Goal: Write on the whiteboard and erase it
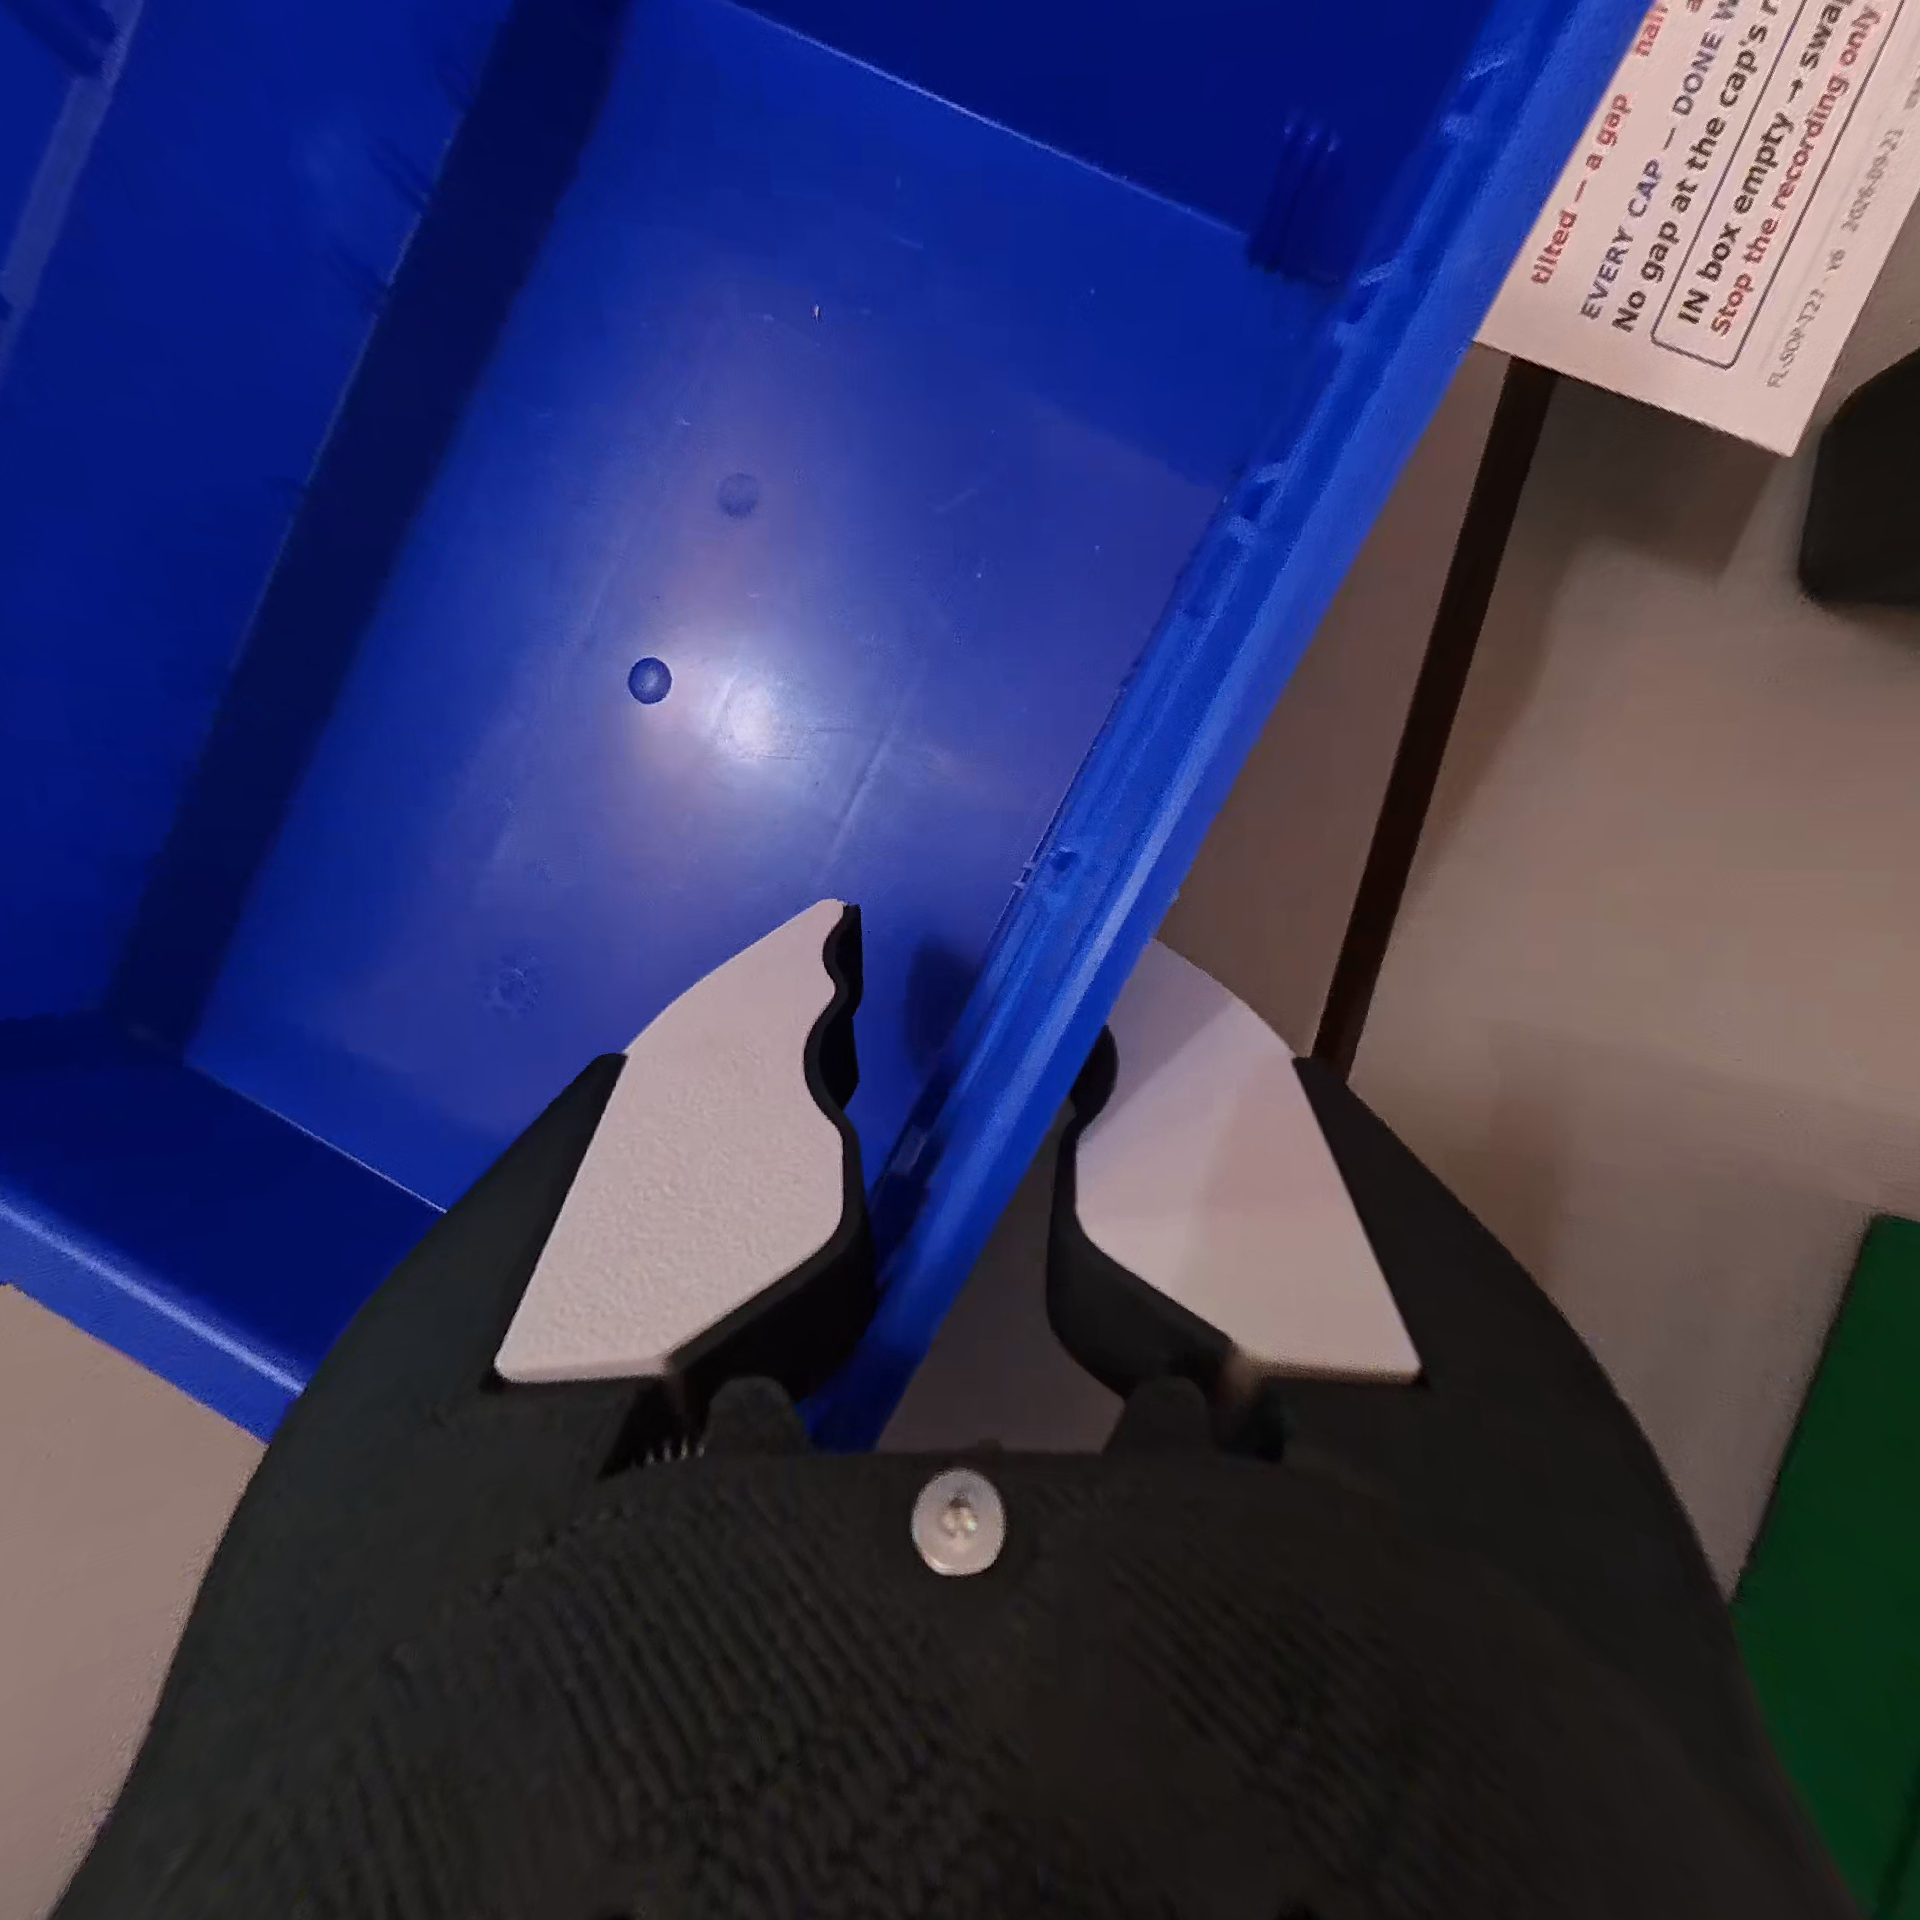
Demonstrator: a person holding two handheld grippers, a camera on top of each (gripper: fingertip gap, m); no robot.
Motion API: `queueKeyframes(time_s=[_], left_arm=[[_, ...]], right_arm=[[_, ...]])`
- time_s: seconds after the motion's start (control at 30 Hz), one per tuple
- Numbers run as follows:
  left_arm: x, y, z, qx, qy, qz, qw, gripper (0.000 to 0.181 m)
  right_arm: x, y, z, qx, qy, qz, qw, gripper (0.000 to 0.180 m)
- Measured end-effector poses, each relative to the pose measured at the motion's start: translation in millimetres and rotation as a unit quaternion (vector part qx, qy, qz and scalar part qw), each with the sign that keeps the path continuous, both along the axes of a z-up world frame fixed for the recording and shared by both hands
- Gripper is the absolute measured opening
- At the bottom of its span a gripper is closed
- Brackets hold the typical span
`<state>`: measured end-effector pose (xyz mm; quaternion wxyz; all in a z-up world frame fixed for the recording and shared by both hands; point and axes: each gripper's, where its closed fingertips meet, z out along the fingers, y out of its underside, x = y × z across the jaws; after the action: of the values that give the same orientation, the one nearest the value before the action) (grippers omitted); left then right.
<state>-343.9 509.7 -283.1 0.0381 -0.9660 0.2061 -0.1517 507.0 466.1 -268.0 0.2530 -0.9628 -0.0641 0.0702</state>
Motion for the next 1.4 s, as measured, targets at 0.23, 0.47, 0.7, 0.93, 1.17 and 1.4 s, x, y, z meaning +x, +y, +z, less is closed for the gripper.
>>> queueKeyframes(time_s=[0.23, 0.47, 0.7, 0.93, 1.17, 1.4], left_arm=[[0.1, -4.9, -0.4, -0.008, 0.012, -0.006, 1.000, 0.026], [0.4, -5.2, -0.7, -0.004, 0.009, -0.011, 1.000, 0.032], [-6.0, -8.9, -5.2, -0.007, 0.038, -0.013, 0.999, 0.048], [-19.0, -0.1, -5.4, 0.035, 0.098, -0.003, 0.995, 0.072], [-37.2, 24.1, 29.1, 0.158, 0.152, 0.061, 0.974, 0.101], [-27.9, 29.3, 126.7, 0.359, 0.125, 0.092, 0.920, 0.100]], right_arm=[[-4.0, -6.3, -2.8, -0.035, 0.011, 0.021, 0.999, 0.030], [-1.7, -17.8, -4.4, -0.054, 0.005, 0.039, 0.998, 0.031], [4.0, -34.7, -4.9, -0.062, 0.008, 0.053, 0.997, 0.033], [28.2, -28.1, 6.2, -0.003, -0.117, 0.045, 0.992, 0.096], [9.5, -10.4, 180.8, 0.311, -0.162, 0.000, 0.937, 0.073], [-56.4, -45.5, 298.9, 0.564, 0.000, 0.003, 0.826, 0.106]])
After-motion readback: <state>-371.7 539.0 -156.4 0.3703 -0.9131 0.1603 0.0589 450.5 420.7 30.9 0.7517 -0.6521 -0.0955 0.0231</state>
